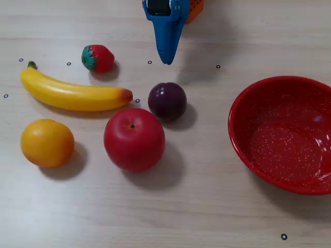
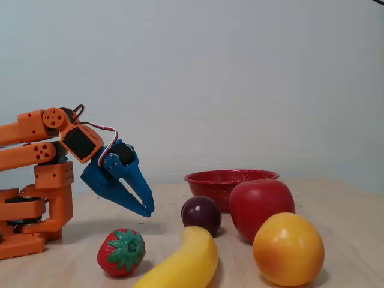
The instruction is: Put the banana in the red bowl.
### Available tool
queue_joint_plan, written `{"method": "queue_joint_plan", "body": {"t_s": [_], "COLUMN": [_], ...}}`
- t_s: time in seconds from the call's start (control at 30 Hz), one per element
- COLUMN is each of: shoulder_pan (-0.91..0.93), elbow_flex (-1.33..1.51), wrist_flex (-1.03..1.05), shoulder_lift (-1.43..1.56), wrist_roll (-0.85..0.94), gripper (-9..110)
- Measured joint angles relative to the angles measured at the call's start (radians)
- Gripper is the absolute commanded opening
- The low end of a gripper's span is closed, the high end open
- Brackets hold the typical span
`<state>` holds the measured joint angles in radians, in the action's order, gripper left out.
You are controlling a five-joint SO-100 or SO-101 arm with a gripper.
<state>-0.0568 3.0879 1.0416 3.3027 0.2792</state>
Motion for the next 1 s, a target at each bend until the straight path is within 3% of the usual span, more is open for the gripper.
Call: {"method": "queue_joint_plan", "body": {"t_s": [0.17,0.57,1.0], "shoulder_pan": [-0.002,-0.009,-0.236], "elbow_flex": [0.000,-0.020,-0.535], "wrist_flex": [0.000,-0.032,-0.048], "shoulder_lift": [0.000,-0.121,-0.663], "wrist_roll": [0.100,0.097,-0.043], "gripper": [0,0,0]}}
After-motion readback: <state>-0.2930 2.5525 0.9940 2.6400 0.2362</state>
